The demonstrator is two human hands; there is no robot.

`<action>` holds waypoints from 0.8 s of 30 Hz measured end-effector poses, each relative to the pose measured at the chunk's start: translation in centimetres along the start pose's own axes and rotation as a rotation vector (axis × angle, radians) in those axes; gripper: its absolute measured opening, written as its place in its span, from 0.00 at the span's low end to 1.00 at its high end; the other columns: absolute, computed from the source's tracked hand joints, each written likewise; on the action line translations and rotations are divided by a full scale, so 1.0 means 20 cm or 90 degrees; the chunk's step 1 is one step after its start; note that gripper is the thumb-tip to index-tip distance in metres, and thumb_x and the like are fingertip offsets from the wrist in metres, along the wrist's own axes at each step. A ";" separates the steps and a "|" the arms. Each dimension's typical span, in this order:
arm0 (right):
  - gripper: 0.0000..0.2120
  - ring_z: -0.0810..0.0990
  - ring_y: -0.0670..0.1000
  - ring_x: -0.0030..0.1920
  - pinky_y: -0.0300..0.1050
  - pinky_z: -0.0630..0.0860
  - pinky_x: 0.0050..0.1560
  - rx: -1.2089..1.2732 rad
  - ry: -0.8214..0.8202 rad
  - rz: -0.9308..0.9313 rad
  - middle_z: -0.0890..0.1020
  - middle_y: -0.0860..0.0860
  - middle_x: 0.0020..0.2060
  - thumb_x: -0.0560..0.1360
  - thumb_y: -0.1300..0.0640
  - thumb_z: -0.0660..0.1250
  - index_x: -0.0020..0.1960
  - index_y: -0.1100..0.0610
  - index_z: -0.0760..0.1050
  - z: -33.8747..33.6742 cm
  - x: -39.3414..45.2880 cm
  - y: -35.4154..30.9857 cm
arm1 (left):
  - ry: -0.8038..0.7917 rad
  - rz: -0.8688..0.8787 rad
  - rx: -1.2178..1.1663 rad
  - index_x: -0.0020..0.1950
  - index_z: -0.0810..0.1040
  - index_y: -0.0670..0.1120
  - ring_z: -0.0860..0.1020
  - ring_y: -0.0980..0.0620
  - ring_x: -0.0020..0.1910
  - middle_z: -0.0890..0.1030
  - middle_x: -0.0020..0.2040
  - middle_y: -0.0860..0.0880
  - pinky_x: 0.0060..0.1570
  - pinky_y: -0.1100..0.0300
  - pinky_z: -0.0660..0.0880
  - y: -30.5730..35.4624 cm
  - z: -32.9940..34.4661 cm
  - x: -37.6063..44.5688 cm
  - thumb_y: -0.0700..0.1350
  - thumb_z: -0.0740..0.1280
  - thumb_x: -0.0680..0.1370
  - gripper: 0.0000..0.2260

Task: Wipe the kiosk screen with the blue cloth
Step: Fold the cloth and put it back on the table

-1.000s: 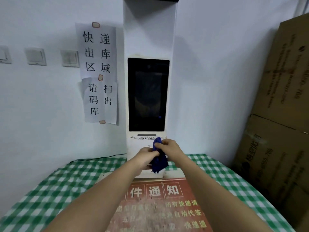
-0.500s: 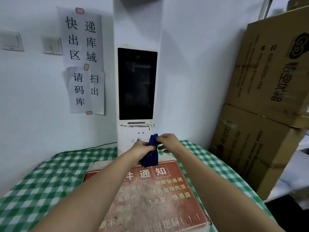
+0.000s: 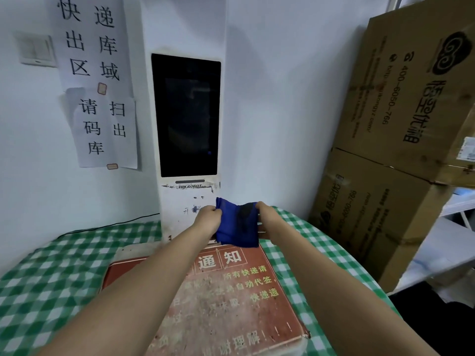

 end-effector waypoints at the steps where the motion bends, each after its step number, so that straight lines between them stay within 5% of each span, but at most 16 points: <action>1: 0.19 0.78 0.58 0.51 0.50 0.77 0.50 0.015 -0.019 0.022 0.79 0.59 0.57 0.79 0.50 0.58 0.63 0.61 0.73 -0.03 0.02 0.02 | -0.004 0.002 0.001 0.38 0.69 0.44 0.69 0.48 0.31 0.71 0.34 0.44 0.32 0.59 0.65 -0.01 0.04 0.02 0.36 0.53 0.78 0.11; 3: 0.19 0.79 0.58 0.52 0.49 0.79 0.45 -0.007 -0.045 0.026 0.80 0.57 0.56 0.77 0.50 0.64 0.63 0.60 0.72 -0.10 0.09 0.07 | -0.015 0.000 -0.007 0.38 0.70 0.44 0.69 0.49 0.32 0.72 0.34 0.45 0.31 0.60 0.64 -0.02 0.13 0.09 0.36 0.53 0.79 0.12; 9: 0.16 0.78 0.60 0.58 0.53 0.77 0.56 -0.125 -0.011 -0.024 0.79 0.60 0.58 0.76 0.63 0.66 0.63 0.61 0.71 -0.34 0.49 0.22 | -0.041 -0.074 -0.009 0.39 0.71 0.44 0.72 0.46 0.34 0.74 0.36 0.44 0.35 0.58 0.68 -0.16 0.49 0.36 0.34 0.53 0.78 0.13; 12: 0.20 0.78 0.60 0.58 0.55 0.76 0.58 -0.169 -0.002 -0.027 0.78 0.61 0.59 0.75 0.63 0.68 0.65 0.63 0.70 -0.48 0.76 0.31 | -0.042 -0.132 0.027 0.59 0.72 0.37 0.75 0.43 0.44 0.76 0.43 0.41 0.43 0.52 0.71 -0.21 0.71 0.54 0.34 0.55 0.77 0.13; 14: 0.21 0.78 0.60 0.58 0.53 0.76 0.57 -0.175 0.006 -0.024 0.78 0.61 0.59 0.75 0.62 0.68 0.66 0.62 0.69 -0.54 0.87 0.36 | -0.038 -0.155 0.054 0.74 0.60 0.42 0.74 0.43 0.47 0.75 0.49 0.41 0.46 0.52 0.74 -0.23 0.79 0.58 0.37 0.57 0.78 0.23; 16: 0.21 0.77 0.59 0.58 0.53 0.76 0.58 -0.174 0.011 -0.019 0.77 0.60 0.60 0.76 0.61 0.67 0.67 0.60 0.68 -0.59 0.94 0.39 | -0.048 -0.164 0.058 0.75 0.57 0.44 0.74 0.46 0.46 0.73 0.53 0.42 0.47 0.53 0.73 -0.24 0.86 0.61 0.38 0.58 0.79 0.24; 18: 0.21 0.77 0.59 0.57 0.54 0.76 0.58 -0.178 0.001 0.012 0.77 0.61 0.60 0.76 0.61 0.65 0.68 0.59 0.67 -0.67 1.13 0.47 | -0.062 -0.175 0.072 0.69 0.64 0.46 0.72 0.50 0.39 0.72 0.47 0.45 0.44 0.55 0.72 -0.29 1.01 0.73 0.37 0.57 0.78 0.19; 20: 0.21 0.77 0.60 0.58 0.53 0.76 0.57 -0.198 -0.006 0.042 0.76 0.61 0.60 0.77 0.63 0.63 0.69 0.59 0.66 -0.73 1.26 0.55 | -0.079 -0.186 0.096 0.52 0.71 0.48 0.66 0.53 0.33 0.68 0.38 0.49 0.36 0.58 0.67 -0.35 1.12 0.81 0.35 0.56 0.77 0.10; 22: 0.20 0.77 0.60 0.57 0.53 0.76 0.56 -0.213 -0.002 0.063 0.76 0.62 0.60 0.77 0.65 0.62 0.69 0.59 0.66 -0.77 1.36 0.63 | -0.099 -0.190 0.112 0.35 0.66 0.50 0.61 0.54 0.30 0.63 0.33 0.51 0.31 0.59 0.58 -0.43 1.21 0.89 0.33 0.54 0.75 0.14; 24: 0.20 0.77 0.59 0.55 0.51 0.76 0.54 -0.228 -0.008 0.080 0.77 0.61 0.58 0.77 0.65 0.61 0.68 0.59 0.66 -0.80 1.46 0.71 | -0.112 -0.209 0.134 0.32 0.63 0.50 0.61 0.54 0.30 0.63 0.33 0.51 0.31 0.59 0.58 -0.50 1.28 0.94 0.33 0.54 0.76 0.16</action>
Point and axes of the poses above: each hand's wrist, its own x-axis towards the middle knuckle, its own z-axis out of the palm, y = z × x, the point moved 1 cm from there along x, towards the middle knuckle
